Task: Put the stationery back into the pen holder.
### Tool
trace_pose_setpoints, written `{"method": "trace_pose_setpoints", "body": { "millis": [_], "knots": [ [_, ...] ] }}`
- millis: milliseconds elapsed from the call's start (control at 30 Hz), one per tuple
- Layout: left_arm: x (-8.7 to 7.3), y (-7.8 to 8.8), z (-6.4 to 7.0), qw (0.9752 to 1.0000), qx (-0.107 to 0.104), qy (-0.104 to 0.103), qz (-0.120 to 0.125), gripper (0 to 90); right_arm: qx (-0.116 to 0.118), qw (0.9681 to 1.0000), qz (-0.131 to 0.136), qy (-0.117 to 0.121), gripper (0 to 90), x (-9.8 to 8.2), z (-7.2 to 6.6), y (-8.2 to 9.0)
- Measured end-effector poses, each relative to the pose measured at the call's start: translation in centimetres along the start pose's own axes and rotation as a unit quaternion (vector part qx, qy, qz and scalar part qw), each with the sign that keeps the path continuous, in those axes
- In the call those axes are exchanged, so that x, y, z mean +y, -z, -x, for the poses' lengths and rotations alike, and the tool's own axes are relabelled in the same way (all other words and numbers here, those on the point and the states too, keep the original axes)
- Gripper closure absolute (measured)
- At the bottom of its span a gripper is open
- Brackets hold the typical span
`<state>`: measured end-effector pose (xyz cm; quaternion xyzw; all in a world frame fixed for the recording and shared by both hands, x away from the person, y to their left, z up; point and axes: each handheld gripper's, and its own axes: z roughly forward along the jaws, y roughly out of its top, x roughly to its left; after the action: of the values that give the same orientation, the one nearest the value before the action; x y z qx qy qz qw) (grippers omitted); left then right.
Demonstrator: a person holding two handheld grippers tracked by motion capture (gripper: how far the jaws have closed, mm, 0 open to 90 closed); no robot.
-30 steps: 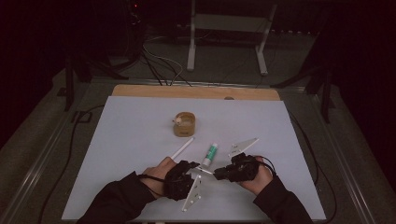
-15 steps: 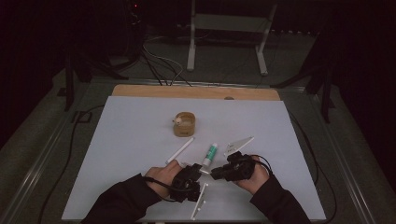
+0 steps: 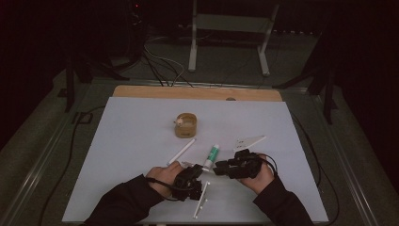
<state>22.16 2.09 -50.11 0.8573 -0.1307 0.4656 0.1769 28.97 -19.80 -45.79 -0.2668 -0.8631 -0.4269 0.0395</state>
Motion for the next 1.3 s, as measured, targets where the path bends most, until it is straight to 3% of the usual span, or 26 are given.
{"method": "trace_pose_setpoints", "body": {
  "millis": [33, 67, 167, 233, 267, 300, 433, 500, 567, 600, 667, 733, 800, 833, 933, 967, 1033, 1133, 1167, 1200, 1233, 1267, 1300],
  "knots": [
    [-0.1, 0.0, 0.0, 1.0000, 0.000, 0.006, 0.002, 81.2, -0.002, 0.9999, 0.011, -0.003, 64.5, 0.0, 0.0, 0.4],
    [-0.2, -0.2, 0.1, 0.9994, -0.001, 0.029, 0.016, 81.2, -0.004, 0.9998, 0.019, -0.003, 64.1, 0.1, 0.0, 0.8],
    [-0.5, -0.2, -0.3, 0.9994, -0.003, 0.032, 0.014, 81.2, -0.009, 0.9995, 0.031, -0.002, 58.6, 0.0, 0.0, 1.6],
    [-0.8, -0.1, -0.6, 0.9989, -0.004, 0.043, 0.017, 81.2, -0.023, 0.9981, 0.056, -0.006, 53.8, -0.1, -0.1, 2.8],
    [-1.0, -0.1, -0.8, 0.9980, -0.005, 0.059, 0.019, 81.2, -0.029, 0.9975, 0.064, -0.008, 52.0, -0.2, -0.1, 3.1],
    [-1.0, -0.1, -0.8, 0.9980, -0.005, 0.059, 0.019, 81.2, -0.034, 0.9970, 0.069, -0.008, 51.3, -0.3, -0.1, 3.5],
    [-1.8, 0.4, -1.8, 0.9953, -0.007, 0.091, 0.033, 81.1, -0.054, 0.9939, 0.094, -0.017, 40.6, -1.0, 0.0, 4.5],
    [-1.9, 0.5, -2.0, 0.9949, -0.008, 0.094, 0.036, 81.1, -0.065, 0.9932, 0.091, -0.032, 35.0, -1.2, 0.2, 4.7],
    [-2.2, 0.7, -2.5, 0.9921, -0.015, 0.117, 0.044, 81.1, -0.074, 0.9917, 0.099, -0.035, 30.6, -1.5, 0.3, 4.9],
    [-2.4, 0.9, -2.7, 0.9918, -0.018, 0.120, 0.041, 81.1, -0.076, 0.9912, 0.101, -0.038, 29.3, -1.7, 0.4, 5.0],
    [-2.6, 1.0, -2.9, 0.9885, -0.021, 0.141, 0.051, 81.1, -0.083, 0.9900, 0.107, -0.038, 25.7, -2.0, 0.4, 5.0],
    [-2.8, 1.2, -3.4, 0.9870, -0.025, 0.151, 0.050, 81.1, -0.085, 0.9893, 0.111, -0.043, 24.4, -2.3, 0.3, 5.0],
    [-3.0, 1.3, -3.7, 0.9833, -0.024, 0.171, 0.058, 81.1, -0.087, 0.9890, 0.111, -0.044, 20.8, -2.6, 0.3, 4.9],
    [-3.1, 1.3, -3.7, 0.9796, -0.025, 0.188, 0.067, 81.1, -0.091, 0.9886, 0.111, -0.045, 19.5, -2.8, 0.3, 4.8],
    [-3.2, 1.5, -4.2, 0.9792, -0.027, 0.190, 0.065, 81.1, -0.089, 0.9885, 0.112, -0.047, 17.8, -3.1, 0.3, 4.6],
    [-3.4, 1.6, -4.7, 0.9749, -0.035, 0.208, 0.071, 81.1, -0.095, 0.9878, 0.113, -0.050, 15.6, -3.4, 0.2, 4.4],
    [-3.6, 1.7, -5.1, 0.9722, -0.036, 0.219, 0.075, 81.1, -0.092, 0.9884, 0.111, -0.049, 14.0, -3.8, 0.2, 4.2],
    [-3.9, 1.9, -5.6, 0.9653, -0.044, 0.243, 0.084, 81.1, -0.076, 0.9907, 0.106, -0.040, 6.0, -4.2, 0.2, 4.0],
    [-3.9, 1.9, -5.6, 0.9653, -0.044, 0.243, 0.084, 81.1, -0.076, 0.9906, 0.106, -0.041, 5.2, -4.3, 0.2, 4.0],
    [-4.2, 1.9, -6.1, 0.9592, -0.052, 0.262, 0.093, 81.1, -0.076, 0.9907, 0.106, -0.040, 5.0, -4.5, 0.2, 3.9],
    [-4.2, 1.9, -6.1, 0.9592, -0.052, 0.262, 0.093, 81.1, -0.078, 0.9908, 0.105, -0.036, 3.6, -4.6, 0.1, 3.9],
    [-4.4, 2.0, -6.5, 0.9536, -0.057, 0.278, 0.100, 81.1, -0.077, 0.9909, 0.105, -0.035, 2.6, -4.7, 0.1, 3.9],
    [-4.4, 2.0, -6.5, 0.9536, -0.057, 0.278, 0.100, 81.1, -0.077, 0.9909, 0.105, -0.035, 2.6, -4.7, 0.1, 3.9]
  ]
}}
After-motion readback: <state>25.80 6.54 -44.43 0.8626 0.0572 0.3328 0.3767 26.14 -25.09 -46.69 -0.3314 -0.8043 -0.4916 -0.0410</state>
